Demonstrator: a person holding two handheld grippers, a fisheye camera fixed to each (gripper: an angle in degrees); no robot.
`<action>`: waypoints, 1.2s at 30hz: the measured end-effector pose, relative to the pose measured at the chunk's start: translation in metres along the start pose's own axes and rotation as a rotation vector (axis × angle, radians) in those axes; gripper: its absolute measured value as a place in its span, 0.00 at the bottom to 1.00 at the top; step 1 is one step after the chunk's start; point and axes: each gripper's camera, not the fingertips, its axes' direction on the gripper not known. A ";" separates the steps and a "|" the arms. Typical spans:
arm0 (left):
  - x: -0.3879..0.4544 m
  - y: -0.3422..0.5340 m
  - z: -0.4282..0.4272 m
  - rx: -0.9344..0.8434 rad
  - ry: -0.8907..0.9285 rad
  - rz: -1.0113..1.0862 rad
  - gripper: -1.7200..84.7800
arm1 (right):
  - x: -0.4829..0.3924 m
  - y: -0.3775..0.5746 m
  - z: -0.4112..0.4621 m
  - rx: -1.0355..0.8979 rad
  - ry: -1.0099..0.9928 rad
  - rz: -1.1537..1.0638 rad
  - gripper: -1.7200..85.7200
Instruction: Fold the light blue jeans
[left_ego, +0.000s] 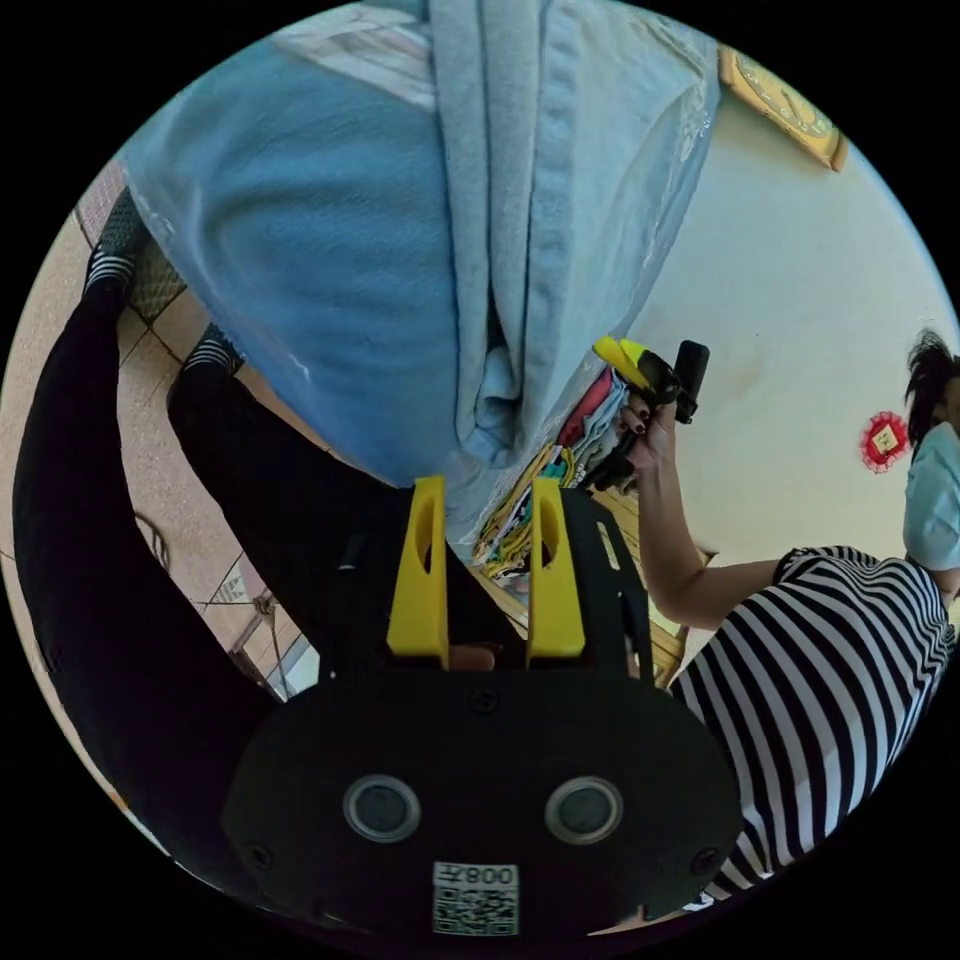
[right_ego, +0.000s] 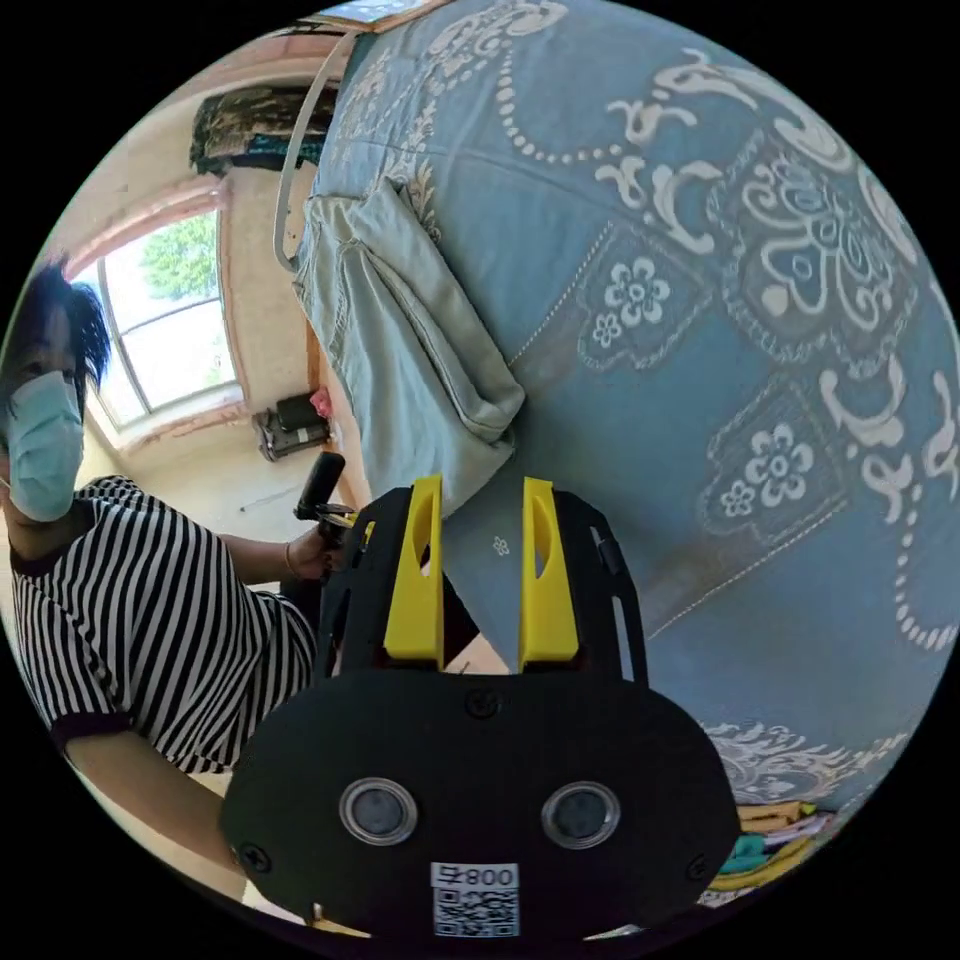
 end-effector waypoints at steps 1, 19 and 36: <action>0.000 -0.001 0.004 0.003 0.030 -0.013 0.15 | 0.007 0.003 0.007 0.025 -0.059 0.035 0.16; 0.062 0.073 0.011 -0.004 0.194 0.048 0.05 | 0.022 0.003 0.014 0.205 -0.317 0.091 0.06; 0.212 0.194 -0.129 0.167 0.238 0.476 0.05 | -0.083 -0.111 0.008 0.264 -0.459 -0.342 0.04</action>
